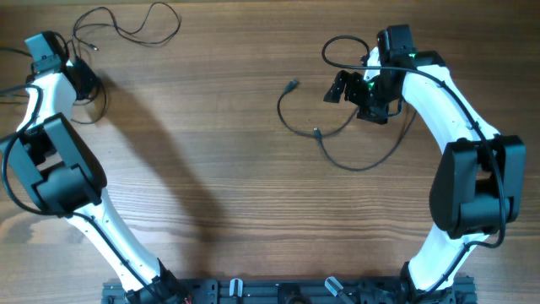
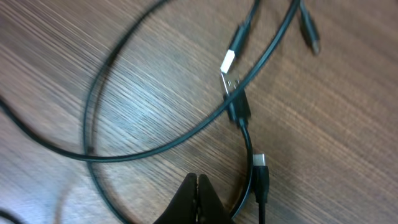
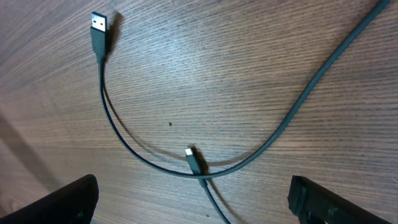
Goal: Untangle cables
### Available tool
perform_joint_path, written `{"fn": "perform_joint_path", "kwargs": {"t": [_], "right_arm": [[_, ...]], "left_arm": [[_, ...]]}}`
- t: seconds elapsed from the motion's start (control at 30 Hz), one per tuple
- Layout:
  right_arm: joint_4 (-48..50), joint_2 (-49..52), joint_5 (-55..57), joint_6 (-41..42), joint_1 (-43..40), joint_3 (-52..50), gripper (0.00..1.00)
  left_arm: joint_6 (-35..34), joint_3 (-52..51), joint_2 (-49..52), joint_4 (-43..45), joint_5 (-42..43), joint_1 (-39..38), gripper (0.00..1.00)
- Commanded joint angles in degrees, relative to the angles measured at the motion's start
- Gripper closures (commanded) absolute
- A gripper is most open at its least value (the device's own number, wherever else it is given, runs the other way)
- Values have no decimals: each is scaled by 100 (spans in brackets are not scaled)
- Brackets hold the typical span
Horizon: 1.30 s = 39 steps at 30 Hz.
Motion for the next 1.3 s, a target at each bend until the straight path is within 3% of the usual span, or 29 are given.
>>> {"fn": "perform_joint_path", "kwargs": {"t": [0.0, 0.23, 0.47, 0.63, 0.77, 0.9, 1.27], "right_arm": [[-48, 46, -90, 0, 9, -2, 0], [-50, 46, -92, 11, 9, -2, 0], [-103, 46, -92, -9, 9, -2, 0], [-116, 46, -92, -153, 11, -2, 0], [-116, 46, -92, -157, 33, -2, 0], [-81, 46, -92, -153, 46, -2, 0], [-42, 46, -92, -144, 81, -2, 0]], "left_arm": [[92, -7, 343, -48, 302, 7, 96], [192, -7, 385, -286, 407, 9, 96], [474, -4, 365, -1139, 1976, 160, 96], [411, -4, 341, -1576, 2035, 461, 96], [-964, -4, 229, -1650, 2039, 955, 96], [-1047, -4, 7, -1814, 2428, 1290, 96], [-905, -4, -699, -828, 3768, 1167, 96]]}}
